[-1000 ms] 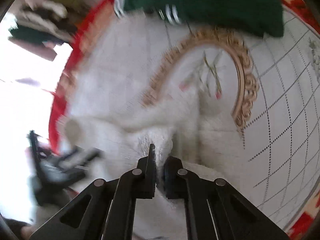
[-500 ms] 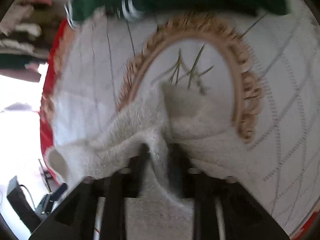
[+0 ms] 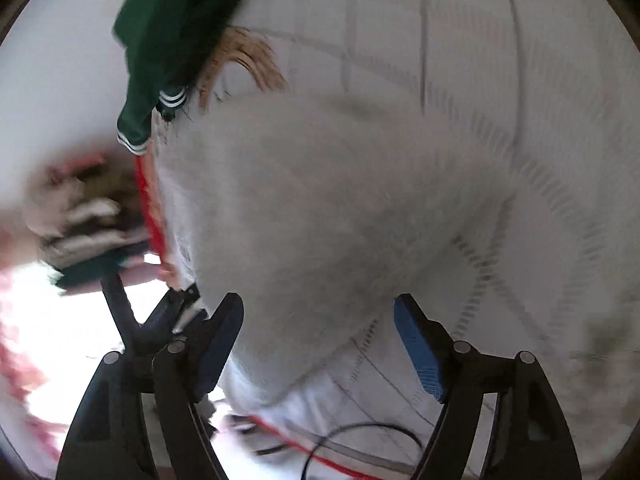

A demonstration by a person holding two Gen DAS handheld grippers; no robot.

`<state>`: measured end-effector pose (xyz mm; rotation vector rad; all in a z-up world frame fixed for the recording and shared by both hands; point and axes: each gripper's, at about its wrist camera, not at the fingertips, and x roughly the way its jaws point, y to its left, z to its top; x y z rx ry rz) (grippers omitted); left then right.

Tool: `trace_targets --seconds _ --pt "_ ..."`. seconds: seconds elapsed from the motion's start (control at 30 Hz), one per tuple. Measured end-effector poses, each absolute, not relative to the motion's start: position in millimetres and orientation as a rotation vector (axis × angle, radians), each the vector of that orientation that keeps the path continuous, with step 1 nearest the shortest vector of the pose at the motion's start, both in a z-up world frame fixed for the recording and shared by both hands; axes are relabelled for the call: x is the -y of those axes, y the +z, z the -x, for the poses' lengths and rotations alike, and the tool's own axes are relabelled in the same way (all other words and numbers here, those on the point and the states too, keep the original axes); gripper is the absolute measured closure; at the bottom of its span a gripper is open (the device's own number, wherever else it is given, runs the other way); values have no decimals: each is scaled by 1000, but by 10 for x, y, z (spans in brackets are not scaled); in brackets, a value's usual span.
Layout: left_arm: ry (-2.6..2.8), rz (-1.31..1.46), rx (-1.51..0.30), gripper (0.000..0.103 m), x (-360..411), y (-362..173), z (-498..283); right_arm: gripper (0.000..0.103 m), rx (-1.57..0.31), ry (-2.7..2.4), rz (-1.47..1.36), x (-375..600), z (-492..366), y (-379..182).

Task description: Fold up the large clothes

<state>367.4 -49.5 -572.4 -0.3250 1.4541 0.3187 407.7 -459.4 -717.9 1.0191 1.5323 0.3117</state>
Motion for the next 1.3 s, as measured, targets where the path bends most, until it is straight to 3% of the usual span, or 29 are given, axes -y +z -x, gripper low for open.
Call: trace_targets --seconds 0.17,0.2,0.23,0.27,0.3,0.4,0.63,0.7,1.0,1.2,1.27,1.3 --pt "309 293 -1456 0 515 -5739 -3750 21 -1369 457 -1336 4367 -4313 -7688" --pt "311 289 -1453 0 538 -5731 -3784 26 -1343 471 -1339 4317 -4391 -7690" --pt "312 276 -1455 0 544 -5736 -3801 51 -1330 465 -1327 4289 -4431 -7677" --pt "312 270 -1467 0 537 -5725 -3815 67 -1312 430 -1294 4243 -4481 -7637" --pt "310 280 -1469 0 515 -5683 -3805 74 -1306 399 -1296 4235 -4496 -7614" --pt "343 263 -1457 0 454 -5574 -3699 79 -1277 328 -1308 4274 -4482 -7413" --pt "387 315 -1536 0 466 -6036 -3585 79 -1231 318 -1121 4310 -4413 -6570" --pt "389 321 -1536 0 449 -6035 -3615 80 -1239 351 -940 4074 -4463 -6250" --pt "463 586 -1428 0 -428 -5488 -2952 80 -1187 553 -371 2510 -4320 -5098" --pt "697 659 -1384 0 -1229 -5059 -1822 79 -1241 781 12 985 -3558 -5057" --pt "800 688 -1364 0 -1416 -4951 -1404 73 -1276 842 151 508 -3262 -5285" --pt "865 708 -1345 0 -1560 -4875 -1166 65 -1310 881 206 295 -3121 -5445"
